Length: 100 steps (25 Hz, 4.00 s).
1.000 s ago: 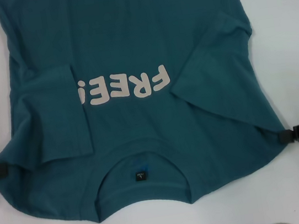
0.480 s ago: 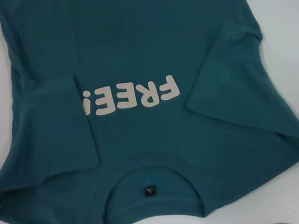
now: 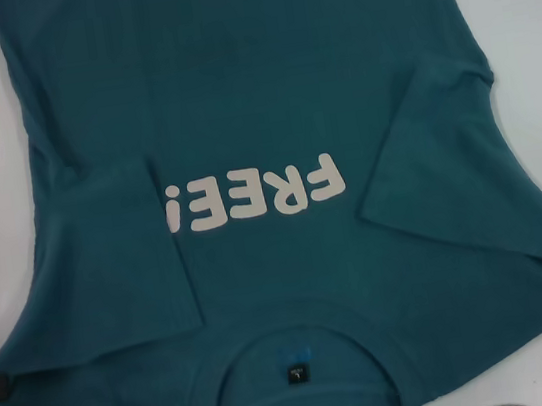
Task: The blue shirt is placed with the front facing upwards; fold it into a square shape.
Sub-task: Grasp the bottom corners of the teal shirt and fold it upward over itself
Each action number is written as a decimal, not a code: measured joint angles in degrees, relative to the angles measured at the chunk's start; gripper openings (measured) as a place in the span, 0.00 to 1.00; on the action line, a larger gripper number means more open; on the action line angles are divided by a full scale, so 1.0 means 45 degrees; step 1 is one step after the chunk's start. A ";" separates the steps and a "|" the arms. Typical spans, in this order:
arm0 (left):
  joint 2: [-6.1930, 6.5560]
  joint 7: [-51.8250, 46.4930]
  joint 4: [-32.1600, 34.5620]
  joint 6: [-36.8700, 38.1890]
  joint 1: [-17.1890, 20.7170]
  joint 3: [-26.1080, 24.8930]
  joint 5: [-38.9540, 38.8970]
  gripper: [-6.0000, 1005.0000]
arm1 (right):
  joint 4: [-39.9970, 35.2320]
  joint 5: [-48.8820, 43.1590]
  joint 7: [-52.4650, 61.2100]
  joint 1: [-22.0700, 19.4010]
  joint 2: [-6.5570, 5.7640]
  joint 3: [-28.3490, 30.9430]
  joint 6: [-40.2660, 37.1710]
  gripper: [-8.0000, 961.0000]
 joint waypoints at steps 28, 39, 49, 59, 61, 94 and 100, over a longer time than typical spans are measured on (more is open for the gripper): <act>-0.0060 -0.0081 0.0096 0.0030 -0.0684 -0.0518 -0.0079 0.00 | 0.0023 0.0088 -0.0333 0.0228 -0.0267 0.1185 -0.0593 0.05; -0.0174 -0.0317 0.0416 -0.1193 -0.2804 -0.1229 -0.0113 0.00 | 0.0108 0.0020 0.0718 0.2591 -0.0798 0.1141 0.0088 0.04; 0.0086 -0.1302 0.0432 -0.2270 -0.4884 -0.1232 -0.0758 0.00 | 0.0138 0.0042 0.1798 0.5183 -0.1115 0.0886 0.1661 0.05; 0.0240 -0.1612 0.0494 -0.3897 -0.6057 -0.1128 -0.1359 0.00 | 0.0247 0.0121 0.2089 0.6616 -0.0984 0.0362 0.3731 0.04; 0.0240 -0.1674 0.0507 -0.4332 -0.6199 -0.1122 -0.1396 0.00 | 0.0312 0.0128 0.2085 0.6672 -0.0978 0.0354 0.3869 0.04; -0.0147 -0.1441 0.1979 -0.7790 -0.6156 -0.1113 -0.1776 0.01 | 0.1808 0.0624 0.1428 0.7511 -0.0858 -0.0586 0.7136 0.05; -0.0268 -0.1316 0.1980 -0.7914 -0.5941 -0.1192 -0.1890 0.01 | 0.2002 0.0621 0.1211 0.7566 -0.0732 -0.0668 0.7478 0.05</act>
